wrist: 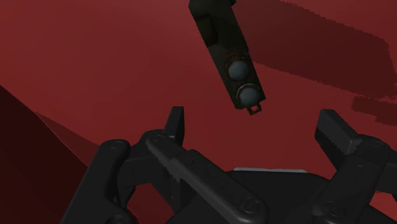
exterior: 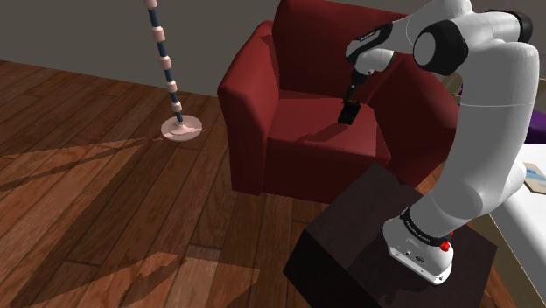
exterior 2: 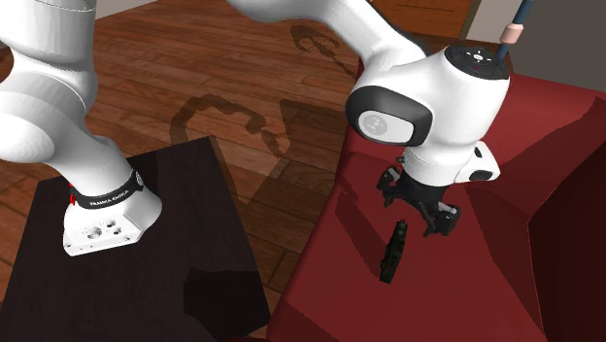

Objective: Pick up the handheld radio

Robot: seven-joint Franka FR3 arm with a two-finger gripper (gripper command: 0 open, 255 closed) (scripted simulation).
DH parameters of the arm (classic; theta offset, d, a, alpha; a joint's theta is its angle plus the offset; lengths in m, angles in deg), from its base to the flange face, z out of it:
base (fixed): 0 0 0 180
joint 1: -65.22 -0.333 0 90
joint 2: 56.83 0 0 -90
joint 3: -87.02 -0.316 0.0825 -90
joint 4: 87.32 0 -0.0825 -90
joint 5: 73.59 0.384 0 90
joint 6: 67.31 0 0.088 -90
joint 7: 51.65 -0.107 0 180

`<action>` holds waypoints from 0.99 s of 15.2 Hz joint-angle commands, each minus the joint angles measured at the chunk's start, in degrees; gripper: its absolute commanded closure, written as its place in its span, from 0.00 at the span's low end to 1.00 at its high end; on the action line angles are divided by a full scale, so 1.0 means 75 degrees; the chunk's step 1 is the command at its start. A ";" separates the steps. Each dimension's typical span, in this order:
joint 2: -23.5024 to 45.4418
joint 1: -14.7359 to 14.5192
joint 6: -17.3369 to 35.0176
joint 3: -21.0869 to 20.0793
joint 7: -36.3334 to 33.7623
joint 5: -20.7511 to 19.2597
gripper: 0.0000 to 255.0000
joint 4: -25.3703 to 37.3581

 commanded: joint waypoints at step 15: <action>0.0163 0.0052 0.0169 -0.0068 0.0082 0.0103 1.00 -0.0015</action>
